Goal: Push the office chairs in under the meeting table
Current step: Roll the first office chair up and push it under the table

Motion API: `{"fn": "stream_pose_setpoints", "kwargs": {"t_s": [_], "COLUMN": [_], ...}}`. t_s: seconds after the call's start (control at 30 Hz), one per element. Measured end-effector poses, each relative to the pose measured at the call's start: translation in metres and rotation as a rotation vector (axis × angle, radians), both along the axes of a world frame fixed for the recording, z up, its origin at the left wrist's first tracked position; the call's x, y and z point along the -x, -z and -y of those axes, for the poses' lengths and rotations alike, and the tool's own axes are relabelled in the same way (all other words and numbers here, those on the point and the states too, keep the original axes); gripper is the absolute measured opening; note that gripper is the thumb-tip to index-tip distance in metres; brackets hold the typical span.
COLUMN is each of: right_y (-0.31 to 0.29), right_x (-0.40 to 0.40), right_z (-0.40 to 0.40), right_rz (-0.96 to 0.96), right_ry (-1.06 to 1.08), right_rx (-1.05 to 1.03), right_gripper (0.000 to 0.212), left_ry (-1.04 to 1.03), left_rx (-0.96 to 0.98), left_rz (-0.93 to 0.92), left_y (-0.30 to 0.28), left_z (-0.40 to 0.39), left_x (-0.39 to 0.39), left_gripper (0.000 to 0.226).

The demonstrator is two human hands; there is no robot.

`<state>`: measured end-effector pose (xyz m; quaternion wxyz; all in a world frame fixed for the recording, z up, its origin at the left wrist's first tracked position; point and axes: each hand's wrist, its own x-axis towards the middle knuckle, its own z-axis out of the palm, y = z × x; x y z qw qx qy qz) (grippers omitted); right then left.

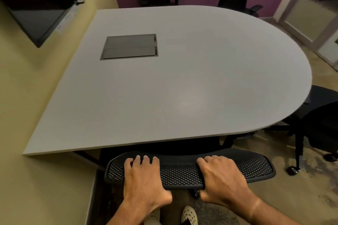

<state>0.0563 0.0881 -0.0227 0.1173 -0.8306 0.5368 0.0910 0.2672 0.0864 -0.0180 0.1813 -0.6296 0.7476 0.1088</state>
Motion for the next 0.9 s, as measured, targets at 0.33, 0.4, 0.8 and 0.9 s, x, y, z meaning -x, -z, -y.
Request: {"fn": "stream_pose_setpoints", "kwargs": {"t_s": [0.33,0.4,0.8,0.9], "right_y": [0.008,0.011,0.009,0.011], "right_x": [-0.016,-0.021,-0.051,-0.063], "right_z": [0.023,0.026,0.039,0.04], "right_rz": [0.056,0.057,0.07,0.069], "right_ry": [-0.089,-0.101,-0.115,-0.134], "right_rx": [0.1,0.115,0.129,0.125], "right_gripper": [0.041,0.042,0.032,0.032], "left_ry": [-0.066,-0.068,-0.145,-0.162], "left_rx": [0.008,-0.01,0.014,-0.001], "left_rz": [0.024,0.028,-0.025,-0.019], "left_y": [0.005,0.005,0.003,0.004], "left_z": [0.008,0.01,0.019,0.019], "left_x": [-0.009,-0.011,-0.039,-0.052], "left_gripper": [0.099,0.102,0.067,0.062]}}
